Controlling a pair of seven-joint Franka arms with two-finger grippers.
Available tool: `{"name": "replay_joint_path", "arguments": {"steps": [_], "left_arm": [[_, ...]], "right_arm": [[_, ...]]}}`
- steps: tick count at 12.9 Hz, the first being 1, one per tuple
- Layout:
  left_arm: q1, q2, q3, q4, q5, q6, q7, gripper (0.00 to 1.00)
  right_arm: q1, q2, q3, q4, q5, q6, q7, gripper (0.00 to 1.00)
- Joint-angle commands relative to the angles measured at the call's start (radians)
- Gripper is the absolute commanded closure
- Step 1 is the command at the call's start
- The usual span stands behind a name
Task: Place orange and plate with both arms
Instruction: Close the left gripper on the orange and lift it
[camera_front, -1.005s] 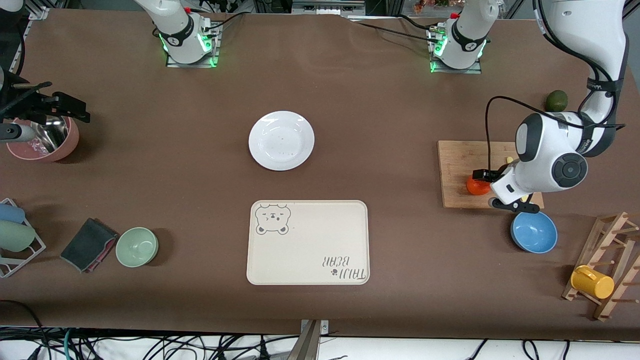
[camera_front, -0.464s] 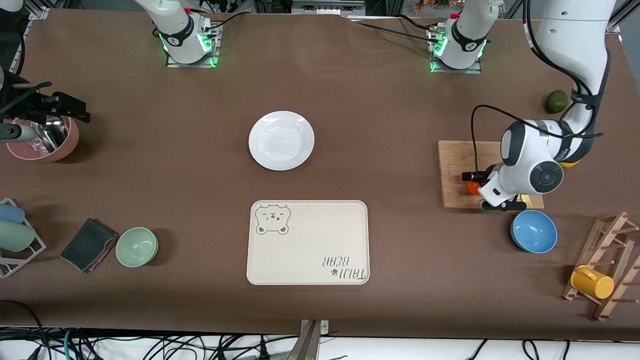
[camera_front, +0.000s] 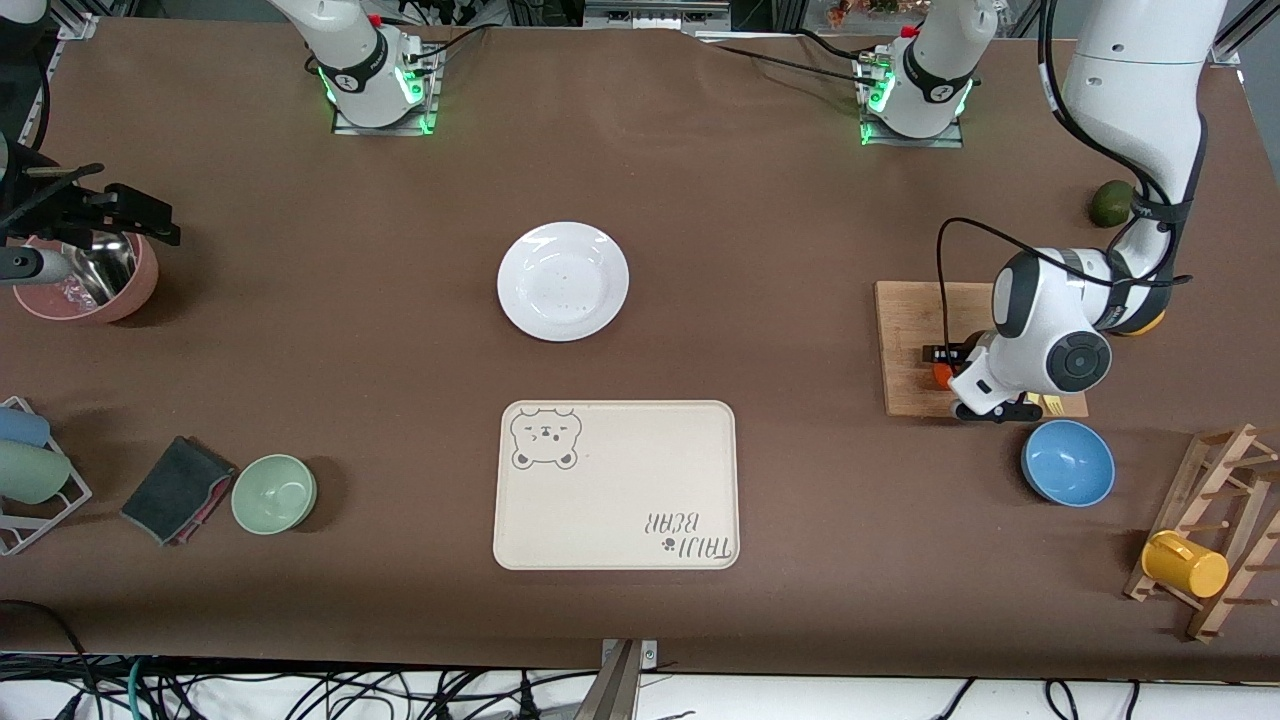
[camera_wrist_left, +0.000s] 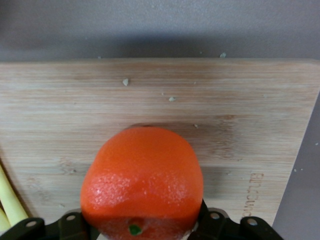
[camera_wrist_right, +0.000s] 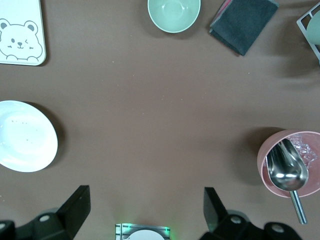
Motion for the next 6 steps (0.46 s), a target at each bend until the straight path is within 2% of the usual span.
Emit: {"name": "replay_joint_path", "arguments": {"steps": [1,4,6], "left_arm": [[-0.004,-0.004,0.001,0.033,0.010,-0.017,-0.010,0.91],[-0.036,-0.011,0.000,0.151,-0.002,-0.159,-0.037,0.95],[-0.103,-0.011,0.000,0.214,-0.007,-0.218,-0.139,0.95]], "right_arm": [[0.003,0.011,0.005,0.030,0.000,-0.008,0.003,0.00],[0.005,0.011,0.005,0.029,0.000,-0.007,0.003,0.00],[0.005,0.011,0.003,0.029,0.000,-0.007,0.001,0.00]]}}
